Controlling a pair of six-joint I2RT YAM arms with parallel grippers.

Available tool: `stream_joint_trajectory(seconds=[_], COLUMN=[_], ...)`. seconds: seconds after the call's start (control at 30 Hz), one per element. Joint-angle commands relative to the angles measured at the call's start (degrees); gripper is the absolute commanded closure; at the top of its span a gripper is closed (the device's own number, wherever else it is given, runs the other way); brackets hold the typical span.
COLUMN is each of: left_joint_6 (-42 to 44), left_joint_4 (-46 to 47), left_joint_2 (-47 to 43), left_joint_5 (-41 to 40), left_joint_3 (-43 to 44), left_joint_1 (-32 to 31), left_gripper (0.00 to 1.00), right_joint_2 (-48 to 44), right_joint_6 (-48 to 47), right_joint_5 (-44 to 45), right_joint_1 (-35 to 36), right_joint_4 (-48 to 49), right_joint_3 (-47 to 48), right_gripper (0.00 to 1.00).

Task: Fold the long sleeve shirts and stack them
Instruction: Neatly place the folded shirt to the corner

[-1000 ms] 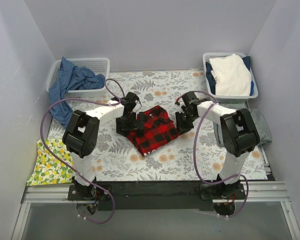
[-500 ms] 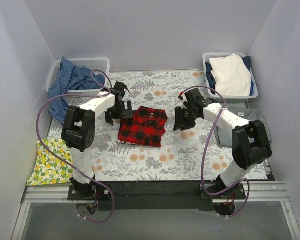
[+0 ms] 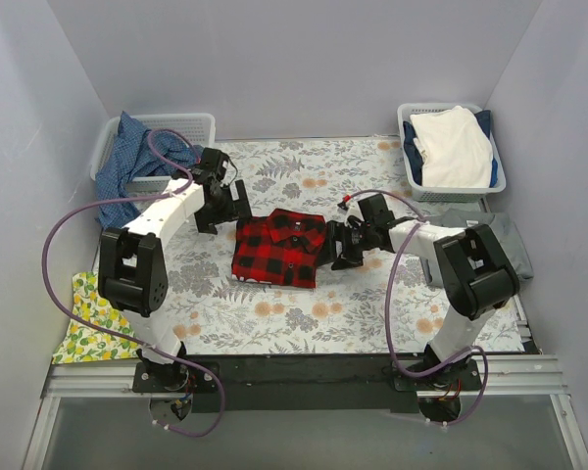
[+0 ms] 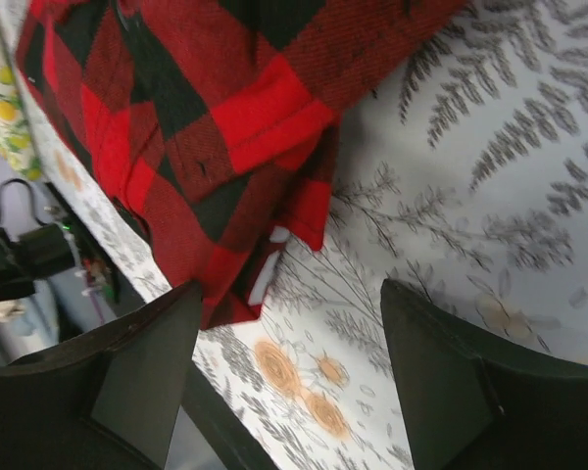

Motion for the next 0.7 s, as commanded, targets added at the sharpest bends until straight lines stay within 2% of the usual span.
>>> stream_joint_trajectory(seconds=[0.0, 0.17, 0.33, 0.43, 0.53, 0.57, 0.63, 0.67], left_joint_6=[-0.03, 0.5, 1.73, 2.25, 2.61, 2.78, 2.87, 2.96], left_joint_4=[-0.21, -0.12, -0.56, -0.47, -0.47, -0.38, -0.21, -0.12], left_joint_2=[-2.61, -3.23, -3.32, -3.41, -3.23, -3.14, -3.06, -3.06], left_joint_5=[3.96, 5.54, 5.81, 6.24, 6.86, 6.95, 7.56, 7.91], left_joint_3=[0.94, 1.12, 1.03, 0.95, 1.03, 1.12, 1.21, 1.3], left_joint_1=[1.7, 3.46, 4.95, 5.75, 6.36, 6.54, 6.89, 7.07], left_gripper=[0.06, 0.06, 0.06, 0.06, 0.06, 0.06, 0.06, 0.06], right_joint_2=[4.13, 10.02, 14.85, 16.7, 17.84, 18.02, 17.85, 17.41], right_joint_6=[6.6, 9.51, 10.3, 9.34, 9.16, 9.24, 8.81, 7.59], right_joint_5=[-6.69, -4.86, -3.09, -1.25, 1.82, 2.44, 3.76, 6.03], right_joint_1=[0.23, 0.58, 1.81, 3.3, 4.71, 4.89, 5.24, 5.24], right_joint_4=[15.67, 19.64, 19.2, 15.97, 12.27, 11.73, 9.81, 7.36], right_joint_3=[-0.48, 1.53, 3.56, 5.05, 6.02, 5.94, 6.37, 6.37], right_gripper=[0.18, 0.18, 0.2, 0.25, 0.48, 0.71, 0.98, 0.99])
